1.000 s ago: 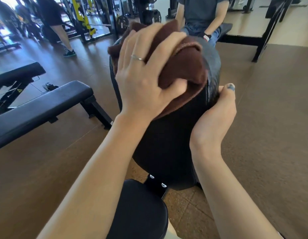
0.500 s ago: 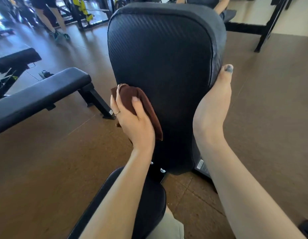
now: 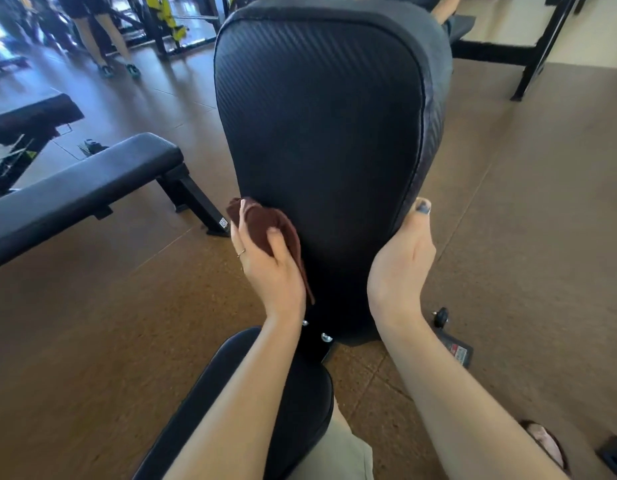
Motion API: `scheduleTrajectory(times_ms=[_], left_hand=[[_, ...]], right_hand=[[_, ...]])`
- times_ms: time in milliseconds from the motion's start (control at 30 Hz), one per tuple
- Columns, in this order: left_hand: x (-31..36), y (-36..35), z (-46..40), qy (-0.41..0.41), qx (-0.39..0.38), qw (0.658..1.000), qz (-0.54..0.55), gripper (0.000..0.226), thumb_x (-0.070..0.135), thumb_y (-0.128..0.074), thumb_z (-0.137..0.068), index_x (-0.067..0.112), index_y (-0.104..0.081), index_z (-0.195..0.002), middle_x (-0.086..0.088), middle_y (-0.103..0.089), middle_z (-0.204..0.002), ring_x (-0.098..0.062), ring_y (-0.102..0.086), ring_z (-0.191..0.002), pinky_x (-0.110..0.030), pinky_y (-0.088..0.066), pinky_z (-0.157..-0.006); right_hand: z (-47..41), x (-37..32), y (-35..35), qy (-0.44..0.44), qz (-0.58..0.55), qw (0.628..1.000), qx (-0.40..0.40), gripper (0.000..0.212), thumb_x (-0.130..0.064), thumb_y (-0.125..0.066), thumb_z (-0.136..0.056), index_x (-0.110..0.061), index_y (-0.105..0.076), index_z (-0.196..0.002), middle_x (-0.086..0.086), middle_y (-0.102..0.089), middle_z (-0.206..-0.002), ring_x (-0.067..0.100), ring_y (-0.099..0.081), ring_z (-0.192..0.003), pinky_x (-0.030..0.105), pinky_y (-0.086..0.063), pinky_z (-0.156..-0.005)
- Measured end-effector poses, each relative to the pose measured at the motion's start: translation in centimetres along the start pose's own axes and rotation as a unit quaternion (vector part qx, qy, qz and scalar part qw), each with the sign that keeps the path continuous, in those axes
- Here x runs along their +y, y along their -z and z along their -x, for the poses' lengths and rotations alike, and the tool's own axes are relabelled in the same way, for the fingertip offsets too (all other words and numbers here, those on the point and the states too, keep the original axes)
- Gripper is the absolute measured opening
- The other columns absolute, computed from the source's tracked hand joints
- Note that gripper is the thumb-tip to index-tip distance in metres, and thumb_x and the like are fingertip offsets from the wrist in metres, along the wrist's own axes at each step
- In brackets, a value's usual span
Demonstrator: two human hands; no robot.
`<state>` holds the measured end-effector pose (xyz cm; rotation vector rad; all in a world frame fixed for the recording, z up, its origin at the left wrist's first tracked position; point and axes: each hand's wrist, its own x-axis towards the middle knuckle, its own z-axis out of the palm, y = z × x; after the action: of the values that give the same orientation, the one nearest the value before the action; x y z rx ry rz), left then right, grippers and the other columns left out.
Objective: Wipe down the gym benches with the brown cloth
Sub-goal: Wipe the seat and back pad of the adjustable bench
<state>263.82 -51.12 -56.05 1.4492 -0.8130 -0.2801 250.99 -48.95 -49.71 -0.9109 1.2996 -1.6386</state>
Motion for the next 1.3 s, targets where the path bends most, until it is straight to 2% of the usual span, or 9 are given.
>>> scheduleTrajectory(times_ms=[167, 300, 467, 567, 633, 833, 1033, 1133, 1300], left_hand=[[8.4, -1.6, 1.4, -0.179, 0.002, 0.981, 0.067, 0.040, 0.032, -0.046, -0.104, 0.034, -0.041, -0.144, -0.016, -0.039, -0.161, -0.028, -0.039, -0.149, -0.046, -0.034, -0.123], [11.0, -3.0, 0.7, -0.367, -0.010, 0.930, 0.028, 0.042, 0.036, -0.041, -0.108, 0.011, -0.050, -0.141, -0.033, -0.041, -0.151, -0.039, -0.036, -0.146, -0.045, -0.026, -0.125], [1.0, -1.2, 2.3, -0.098, -0.003, 0.994, 0.051, 0.046, 0.031, -0.051, -0.102, 0.048, -0.041, -0.144, -0.009, -0.037, -0.161, -0.023, -0.036, -0.150, -0.042, -0.031, -0.125], [0.0, -1.2, 3.5, -0.018, 0.023, 0.998, 0.059, 0.041, 0.033, -0.046, -0.104, 0.031, -0.042, -0.145, -0.008, -0.040, -0.159, -0.021, -0.042, -0.145, -0.016, -0.032, -0.117], [2.6, -1.8, 4.1, -0.054, 0.029, 0.996, 0.057, 0.041, 0.032, -0.046, -0.105, 0.024, -0.045, -0.145, -0.012, -0.040, -0.160, -0.022, -0.041, -0.146, -0.009, -0.029, -0.113], [5.4, -2.8, 3.2, -0.357, -0.030, 0.934, 0.017, 0.037, 0.038, -0.048, -0.108, 0.022, -0.044, -0.142, -0.016, -0.035, -0.157, -0.030, -0.031, -0.150, -0.048, -0.030, -0.124], [-0.6, -1.6, 0.7, -0.044, 0.049, 0.994, 0.087, 0.046, 0.039, -0.047, -0.099, 0.072, -0.038, -0.129, -0.004, -0.043, -0.157, -0.022, -0.042, -0.145, -0.051, -0.038, -0.119], [2.4, -1.8, 1.4, -0.073, 0.061, 0.993, 0.066, 0.037, 0.036, -0.046, -0.102, 0.058, -0.039, -0.132, -0.009, -0.046, -0.155, -0.023, -0.046, -0.143, -0.046, -0.041, -0.117], [7.3, -3.1, 3.1, -0.347, -0.017, 0.937, 0.025, 0.033, 0.034, -0.044, -0.109, 0.018, -0.045, -0.138, -0.017, -0.034, -0.152, -0.036, -0.035, -0.147, -0.056, -0.034, -0.121]], right_hand=[[0.3, -0.6, 0.2, 0.052, 0.031, 0.998, 0.002, 0.043, -0.054, -0.022, -0.102, -0.030, -0.054, -0.087, 0.003, -0.053, -0.075, 0.018, -0.055, -0.070, 0.048, -0.048, -0.075], [-0.1, 0.1, 1.4, 0.123, 0.074, 0.990, -0.019, 0.038, -0.037, -0.022, -0.111, -0.026, -0.051, -0.091, -0.026, -0.056, -0.068, -0.005, -0.046, -0.061, 0.020, -0.038, -0.064], [0.3, 1.5, 1.4, 0.089, 0.075, 0.993, -0.016, 0.034, -0.047, -0.022, -0.101, -0.032, -0.049, -0.088, -0.022, -0.058, -0.074, -0.007, -0.053, -0.066, 0.016, -0.042, -0.069], [0.3, 2.0, 1.1, 0.090, 0.077, 0.993, -0.006, 0.041, -0.049, -0.021, -0.101, -0.027, -0.056, -0.098, -0.018, -0.062, -0.084, -0.004, -0.059, -0.076, 0.022, -0.048, -0.074], [0.1, 2.3, 1.2, 0.108, 0.075, 0.991, -0.003, 0.036, -0.043, -0.023, -0.104, -0.028, -0.053, -0.094, -0.023, -0.060, -0.076, -0.005, -0.054, -0.069, 0.020, -0.044, -0.068], [-0.3, 2.4, 1.6, 0.159, 0.086, 0.984, 0.012, 0.033, -0.031, -0.024, -0.110, -0.035, -0.045, -0.085, -0.023, -0.054, -0.069, -0.003, -0.046, -0.064, 0.021, -0.037, -0.065], [0.4, 2.2, 0.9, 0.127, 0.055, 0.990, 0.022, 0.032, -0.023, -0.022, -0.105, -0.010, -0.050, -0.096, -0.017, -0.049, -0.076, -0.013, -0.051, -0.069, 0.006, -0.039, -0.065], [0.4, 2.3, 0.8, 0.132, 0.053, 0.990, 0.028, 0.032, -0.022, -0.022, -0.105, -0.013, -0.049, -0.092, -0.020, -0.052, -0.072, -0.010, -0.051, -0.067, 0.008, -0.038, -0.063], [-0.1, 2.7, 1.3, 0.176, 0.085, 0.980, 0.024, 0.033, -0.022, -0.023, -0.109, -0.030, -0.041, -0.083, -0.027, -0.052, -0.069, -0.005, -0.042, -0.062, 0.016, -0.031, -0.060]])
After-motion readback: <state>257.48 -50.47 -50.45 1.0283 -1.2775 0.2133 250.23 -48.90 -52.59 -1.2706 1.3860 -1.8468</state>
